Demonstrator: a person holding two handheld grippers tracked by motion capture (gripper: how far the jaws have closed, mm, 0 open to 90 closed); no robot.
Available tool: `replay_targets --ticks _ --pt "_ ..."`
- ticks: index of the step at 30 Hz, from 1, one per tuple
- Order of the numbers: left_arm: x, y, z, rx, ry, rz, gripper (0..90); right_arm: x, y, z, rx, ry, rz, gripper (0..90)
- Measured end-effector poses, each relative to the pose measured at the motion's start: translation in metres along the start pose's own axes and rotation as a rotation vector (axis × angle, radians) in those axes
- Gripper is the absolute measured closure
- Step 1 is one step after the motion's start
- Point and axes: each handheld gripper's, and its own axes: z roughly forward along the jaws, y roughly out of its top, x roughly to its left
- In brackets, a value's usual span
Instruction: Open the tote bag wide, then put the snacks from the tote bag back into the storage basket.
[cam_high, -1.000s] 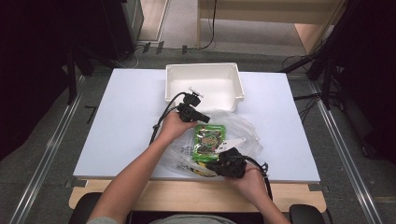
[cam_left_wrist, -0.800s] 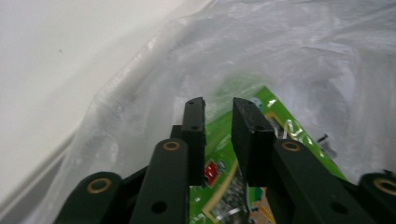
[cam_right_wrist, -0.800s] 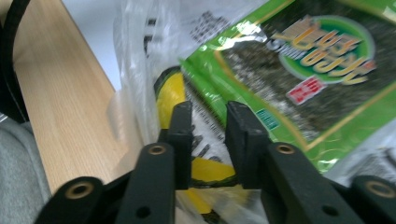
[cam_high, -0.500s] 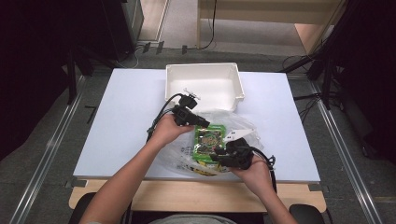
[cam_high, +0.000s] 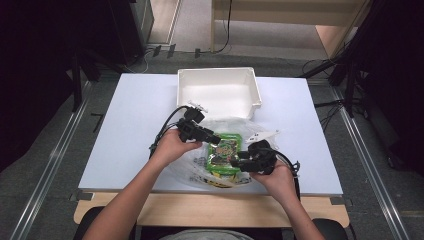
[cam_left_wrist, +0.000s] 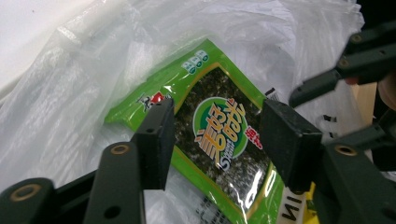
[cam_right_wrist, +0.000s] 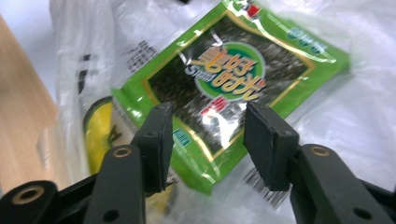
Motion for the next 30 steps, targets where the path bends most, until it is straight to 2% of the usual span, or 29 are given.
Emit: replay_targets --ticks 3,7,13,17,22,30 --pt "-0.002 -0.006 -0.005 -0.001 0.000 0.010 40.8 -0.004 0.002 0.001 -0.009 -0.019 0.012 51.3" --pt "-0.002 -0.012 -0.008 0.017 -0.015 -0.019 38.7 -0.006 0.001 0.002 -0.029 -0.034 0.018 50.0" --pt "-0.005 -0.024 -0.016 -0.009 -0.010 -0.023 38.8 -0.009 -0.002 0.002 -0.042 -0.057 0.031 48.5" --pt "-0.008 -0.030 -0.021 -0.030 0.003 -0.015 39.2 -0.013 -0.004 0.003 -0.044 -0.057 0.055 46.4" --pt "-0.009 -0.039 -0.024 -0.047 0.015 -0.027 39.3 -0.014 -0.006 0.005 -0.030 -0.049 0.058 46.0" --pt "-0.009 -0.050 -0.023 -0.040 0.029 -0.030 39.8 -0.014 -0.007 0.004 -0.034 -0.041 0.057 46.1"
